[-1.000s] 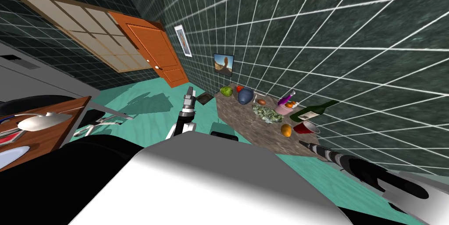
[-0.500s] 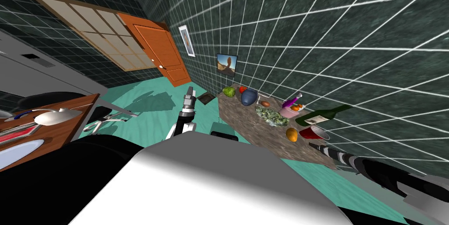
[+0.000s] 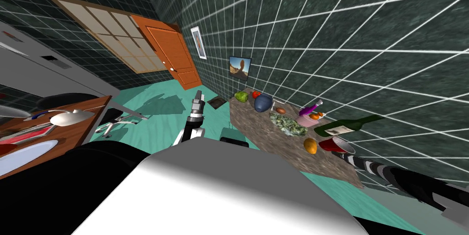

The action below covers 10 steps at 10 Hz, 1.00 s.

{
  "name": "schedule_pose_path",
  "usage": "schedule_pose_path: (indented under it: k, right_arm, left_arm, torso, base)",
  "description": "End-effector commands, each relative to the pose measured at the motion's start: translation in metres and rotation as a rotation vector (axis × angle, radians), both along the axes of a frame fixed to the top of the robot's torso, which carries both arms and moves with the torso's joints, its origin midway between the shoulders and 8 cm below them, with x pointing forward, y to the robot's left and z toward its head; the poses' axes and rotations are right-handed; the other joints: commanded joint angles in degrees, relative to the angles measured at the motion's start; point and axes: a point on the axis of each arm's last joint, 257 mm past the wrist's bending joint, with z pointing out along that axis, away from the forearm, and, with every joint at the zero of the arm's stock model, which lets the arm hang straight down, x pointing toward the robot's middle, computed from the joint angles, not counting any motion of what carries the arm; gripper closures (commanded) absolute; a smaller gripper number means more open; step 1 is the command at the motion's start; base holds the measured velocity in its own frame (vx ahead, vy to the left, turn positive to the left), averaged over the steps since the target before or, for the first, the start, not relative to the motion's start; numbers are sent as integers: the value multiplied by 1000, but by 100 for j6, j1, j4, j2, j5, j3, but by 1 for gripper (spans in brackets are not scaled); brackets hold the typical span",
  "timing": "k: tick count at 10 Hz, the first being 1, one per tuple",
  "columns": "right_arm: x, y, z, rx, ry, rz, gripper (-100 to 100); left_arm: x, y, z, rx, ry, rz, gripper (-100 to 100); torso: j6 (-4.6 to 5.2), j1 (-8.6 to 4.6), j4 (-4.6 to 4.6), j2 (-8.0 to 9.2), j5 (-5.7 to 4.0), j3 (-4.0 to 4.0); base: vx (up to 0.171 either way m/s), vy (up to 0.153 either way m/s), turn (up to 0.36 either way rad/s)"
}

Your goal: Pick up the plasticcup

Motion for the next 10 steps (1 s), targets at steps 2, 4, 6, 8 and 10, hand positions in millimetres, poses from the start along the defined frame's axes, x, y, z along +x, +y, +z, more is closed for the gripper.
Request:
schedule_pose_path:
  k: [2,4,6,8,10]
  right_arm:
    - [-2,-10,8,-18,-1,-29,-100]
    - [-13,-25,16,-39,5,-92,-100]
    - [-12,-24,15,-40,6,-84,-100]
    - [-7,-19,11,-40,5,-93,-100]
    - [-1,-15,8,-40,4,-99,-100]
  left_arm:
    - [0,0,0,0,0,0,0]
    - [0,0,0,0,0,0,0]
    - [0,0,0,0,0,0,0]
    - [0,0,0,0,0,0,0]
    - [0,0,0,0,0,0,0]
  torso:
    - [-4,4,-1,-7,2,-4]
    - [-7,5,-6,-27,2,-15]
    - [-1,-8,-12,-47,-2,-28]
    - [0,-1,-3,-11,-1,-7]
    - [1,-19,3,13,-5,7]
  base:
    - [27,13,88]
    - [108,-2,211]
    - [79,-18,32]
    - [-10,-17,20]
    - [-44,-57,41]
